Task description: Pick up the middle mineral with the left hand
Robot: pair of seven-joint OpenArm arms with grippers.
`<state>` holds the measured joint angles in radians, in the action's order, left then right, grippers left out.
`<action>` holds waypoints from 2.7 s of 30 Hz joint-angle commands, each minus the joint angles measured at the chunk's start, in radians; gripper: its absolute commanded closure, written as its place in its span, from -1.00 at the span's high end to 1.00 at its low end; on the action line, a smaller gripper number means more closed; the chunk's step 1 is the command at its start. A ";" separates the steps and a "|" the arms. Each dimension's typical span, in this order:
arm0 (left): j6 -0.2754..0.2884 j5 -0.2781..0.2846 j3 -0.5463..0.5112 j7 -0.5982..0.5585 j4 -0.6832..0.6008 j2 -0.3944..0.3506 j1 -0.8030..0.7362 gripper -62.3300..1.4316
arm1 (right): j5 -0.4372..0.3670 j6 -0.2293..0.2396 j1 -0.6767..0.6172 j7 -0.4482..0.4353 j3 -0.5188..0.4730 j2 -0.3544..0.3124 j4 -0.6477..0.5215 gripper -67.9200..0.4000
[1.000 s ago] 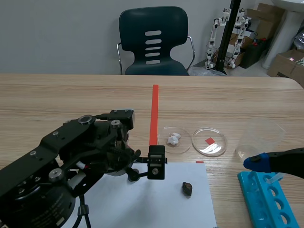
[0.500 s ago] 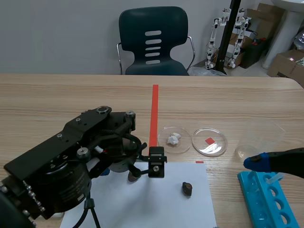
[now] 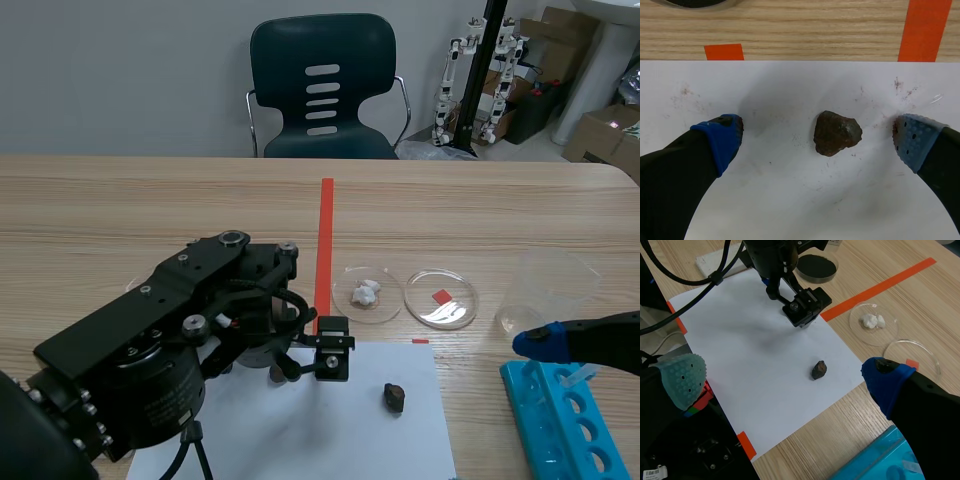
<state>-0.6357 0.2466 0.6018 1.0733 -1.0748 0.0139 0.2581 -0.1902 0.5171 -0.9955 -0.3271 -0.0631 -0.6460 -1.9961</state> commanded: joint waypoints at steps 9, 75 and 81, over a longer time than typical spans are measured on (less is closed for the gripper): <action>-0.005 0.004 -0.005 0.019 -0.016 0.008 0.011 0.77 | -0.011 0.000 0.001 -0.011 -0.001 -0.013 -0.003 1.00; -0.005 0.087 -0.008 -0.365 -0.317 -0.192 -0.161 -0.51 | -0.011 0.000 0.001 -0.011 -0.001 -0.013 -0.003 1.00; 0.091 0.112 -0.043 -0.558 -0.437 -0.311 -0.264 -0.51 | -0.011 0.000 0.001 -0.011 -0.001 -0.013 -0.003 1.00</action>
<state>-0.5552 0.3576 0.5758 0.5350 -1.4895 -0.2913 -0.0055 -0.1902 0.5171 -0.9955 -0.3271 -0.0631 -0.6460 -1.9961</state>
